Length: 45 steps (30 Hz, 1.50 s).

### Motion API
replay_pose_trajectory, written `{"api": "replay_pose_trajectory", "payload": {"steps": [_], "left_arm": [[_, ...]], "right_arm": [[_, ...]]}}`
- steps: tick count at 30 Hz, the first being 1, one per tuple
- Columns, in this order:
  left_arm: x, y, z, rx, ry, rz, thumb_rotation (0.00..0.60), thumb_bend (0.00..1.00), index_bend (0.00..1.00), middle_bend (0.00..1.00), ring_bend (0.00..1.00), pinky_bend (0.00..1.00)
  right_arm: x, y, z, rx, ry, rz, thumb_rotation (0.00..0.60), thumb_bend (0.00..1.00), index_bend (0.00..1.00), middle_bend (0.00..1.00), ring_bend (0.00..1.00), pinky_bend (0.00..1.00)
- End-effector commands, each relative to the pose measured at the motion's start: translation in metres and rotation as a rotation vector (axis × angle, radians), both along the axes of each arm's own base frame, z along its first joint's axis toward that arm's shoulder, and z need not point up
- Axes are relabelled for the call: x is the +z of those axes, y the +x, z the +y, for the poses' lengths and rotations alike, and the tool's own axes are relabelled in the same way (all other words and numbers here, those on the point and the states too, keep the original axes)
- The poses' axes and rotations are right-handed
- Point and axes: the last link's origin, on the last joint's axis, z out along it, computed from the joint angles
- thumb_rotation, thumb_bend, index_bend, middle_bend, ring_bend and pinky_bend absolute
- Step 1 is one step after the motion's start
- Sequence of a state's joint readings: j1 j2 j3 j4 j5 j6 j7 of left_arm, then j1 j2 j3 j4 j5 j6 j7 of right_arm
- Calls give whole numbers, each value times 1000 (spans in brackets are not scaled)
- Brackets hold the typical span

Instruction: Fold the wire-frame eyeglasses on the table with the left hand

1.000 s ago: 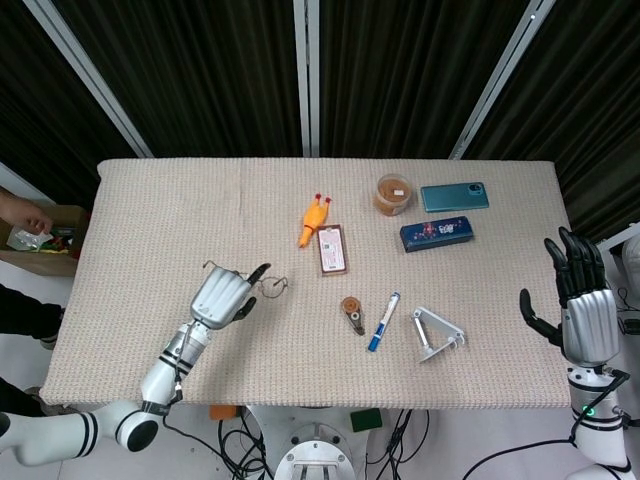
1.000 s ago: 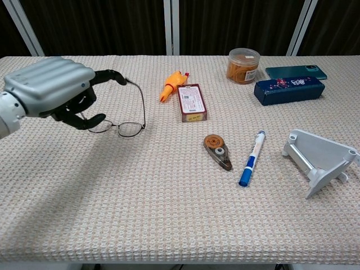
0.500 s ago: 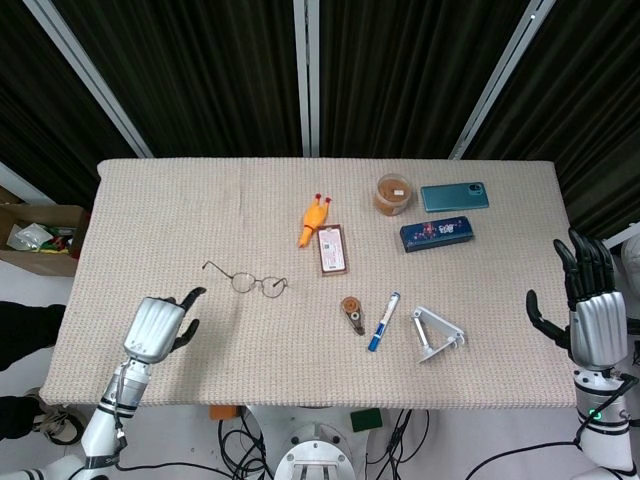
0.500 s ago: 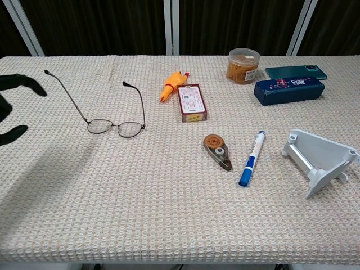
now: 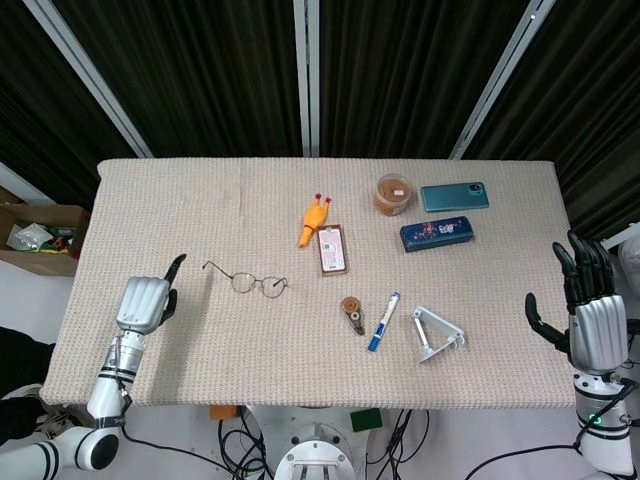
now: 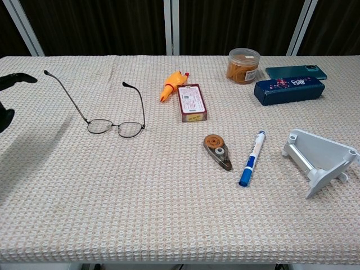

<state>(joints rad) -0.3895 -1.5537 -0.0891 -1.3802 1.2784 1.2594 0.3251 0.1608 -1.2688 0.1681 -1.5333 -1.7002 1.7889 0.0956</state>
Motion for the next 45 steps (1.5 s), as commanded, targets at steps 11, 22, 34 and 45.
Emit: {"api": "replay_pose_trajectory", "payload": {"steps": [11, 22, 34, 45], "left_arm": [[-25, 32, 13, -87, -42, -15, 600, 726, 65, 977, 839, 901], [-60, 73, 6, -176, -121, 20, 600, 726, 63, 977, 839, 900], [-91, 73, 4, -156, -203, 105, 600, 728, 63, 978, 840, 900], [-40, 72, 13, -139, -26, 66, 600, 727, 63, 976, 839, 900]], "right_arm": [[-3, -4, -1, -17, 13, -1, 600, 477, 0, 0, 0, 0], [-8, -6, -2, -27, 38, 3, 600, 477, 0, 0, 0, 0], [-5, -11, -1, -35, 31, -3, 600, 477, 0, 0, 0, 0], [-2, -10, -1, -23, 22, -12, 600, 477, 0, 0, 0, 0]]}}
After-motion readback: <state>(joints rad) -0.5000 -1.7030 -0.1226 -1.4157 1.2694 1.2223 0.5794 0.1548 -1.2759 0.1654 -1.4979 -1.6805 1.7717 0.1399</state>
